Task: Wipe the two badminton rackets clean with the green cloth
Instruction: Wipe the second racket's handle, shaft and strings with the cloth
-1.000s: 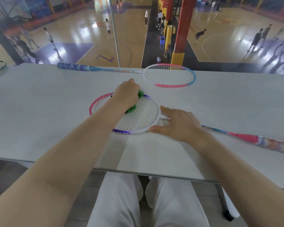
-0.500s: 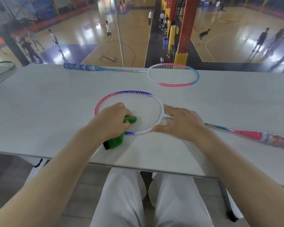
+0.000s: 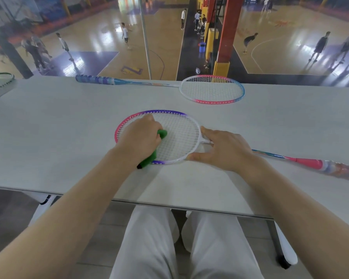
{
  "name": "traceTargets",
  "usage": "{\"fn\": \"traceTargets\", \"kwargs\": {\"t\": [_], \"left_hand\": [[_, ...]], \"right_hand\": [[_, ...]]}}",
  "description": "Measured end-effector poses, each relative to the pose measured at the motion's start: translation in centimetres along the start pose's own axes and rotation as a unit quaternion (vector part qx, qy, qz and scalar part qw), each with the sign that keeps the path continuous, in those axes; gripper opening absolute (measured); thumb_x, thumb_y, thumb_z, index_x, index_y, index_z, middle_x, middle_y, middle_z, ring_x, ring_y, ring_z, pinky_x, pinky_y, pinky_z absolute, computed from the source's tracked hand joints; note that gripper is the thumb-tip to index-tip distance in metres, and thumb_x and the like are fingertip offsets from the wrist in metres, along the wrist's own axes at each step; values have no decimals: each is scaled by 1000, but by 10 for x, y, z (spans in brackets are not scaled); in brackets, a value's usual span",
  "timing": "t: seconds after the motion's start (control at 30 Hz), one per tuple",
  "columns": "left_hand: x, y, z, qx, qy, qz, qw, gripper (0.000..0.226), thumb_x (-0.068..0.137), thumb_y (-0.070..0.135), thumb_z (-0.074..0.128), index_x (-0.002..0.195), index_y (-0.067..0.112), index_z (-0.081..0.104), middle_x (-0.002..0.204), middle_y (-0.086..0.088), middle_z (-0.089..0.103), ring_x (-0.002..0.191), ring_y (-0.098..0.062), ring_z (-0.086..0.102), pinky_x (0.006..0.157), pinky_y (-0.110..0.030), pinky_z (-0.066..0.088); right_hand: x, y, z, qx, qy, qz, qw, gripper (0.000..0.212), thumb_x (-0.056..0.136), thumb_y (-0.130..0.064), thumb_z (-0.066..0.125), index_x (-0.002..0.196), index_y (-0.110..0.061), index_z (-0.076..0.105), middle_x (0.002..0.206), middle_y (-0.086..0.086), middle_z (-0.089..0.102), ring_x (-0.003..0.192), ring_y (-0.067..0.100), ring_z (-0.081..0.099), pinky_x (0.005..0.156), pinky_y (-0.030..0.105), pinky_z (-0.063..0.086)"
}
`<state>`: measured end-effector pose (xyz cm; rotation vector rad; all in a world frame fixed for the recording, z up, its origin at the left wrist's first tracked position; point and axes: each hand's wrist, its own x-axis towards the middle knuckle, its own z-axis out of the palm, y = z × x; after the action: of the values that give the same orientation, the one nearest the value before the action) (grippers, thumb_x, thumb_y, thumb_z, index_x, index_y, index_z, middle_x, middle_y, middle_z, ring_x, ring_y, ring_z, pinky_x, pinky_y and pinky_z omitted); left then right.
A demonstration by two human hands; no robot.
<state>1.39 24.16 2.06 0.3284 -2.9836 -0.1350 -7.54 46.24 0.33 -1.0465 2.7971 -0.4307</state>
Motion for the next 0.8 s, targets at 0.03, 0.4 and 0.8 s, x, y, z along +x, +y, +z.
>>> {"fn": "traceTargets", "kwargs": {"t": [0.03,0.4,0.8], "left_hand": [[12,0,1,9,3,-8,1000,27,95,21,49,113,17,68,105,-3,53,84,-20,56,72,-34,46],[91,6,5,61,15,-28,998,26,94,17,51,112,8,67,105,-12,51,83,-26,51,72,-36,44],[-7,-10,-16,-3,-74,49,996,31,91,22,53,119,23,66,109,2,53,97,-17,55,86,-34,46]], "right_hand": [[0,0,0,0,1,1,1000,96,64,-92,48,147,-47,28,133,-13,59,122,13,54,95,36,46],[4,4,1,6,13,2,1000,92,64,-93,45,143,-48,34,126,-14,63,117,14,58,92,35,48],[2,0,3,-2,11,-1,1000,94,63,-94,44,143,-47,34,128,-15,61,117,14,57,89,34,46]]}}
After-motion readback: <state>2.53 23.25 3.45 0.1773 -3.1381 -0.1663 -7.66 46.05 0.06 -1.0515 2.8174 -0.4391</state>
